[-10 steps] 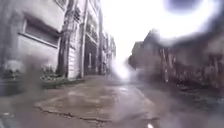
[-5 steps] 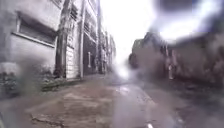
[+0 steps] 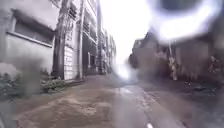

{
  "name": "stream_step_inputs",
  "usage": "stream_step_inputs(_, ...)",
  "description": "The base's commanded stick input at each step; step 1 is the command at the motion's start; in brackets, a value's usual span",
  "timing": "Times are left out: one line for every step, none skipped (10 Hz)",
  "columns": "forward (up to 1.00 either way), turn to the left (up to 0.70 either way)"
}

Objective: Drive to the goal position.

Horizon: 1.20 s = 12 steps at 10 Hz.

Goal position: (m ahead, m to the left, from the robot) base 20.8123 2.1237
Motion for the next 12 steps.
stream_step_inputs(0.50,0.02)
stream_step_inputs(0.50,0.02)
stream_step_inputs(0.50,0.02)
stream_step_inputs(0.50,0.02)
stream_step_inputs(0.50,0.02)
stream_step_inputs(0.50,0.02)
stream_step_inputs(0.50,0.02)
stream_step_inputs(0.50,0.02)
stream_step_inputs(0.50,0.02)
stream_step_inputs(0.50,0.02)
stream_step_inputs(0.50,0.02)
stream_step_inputs(0.50,0.02)
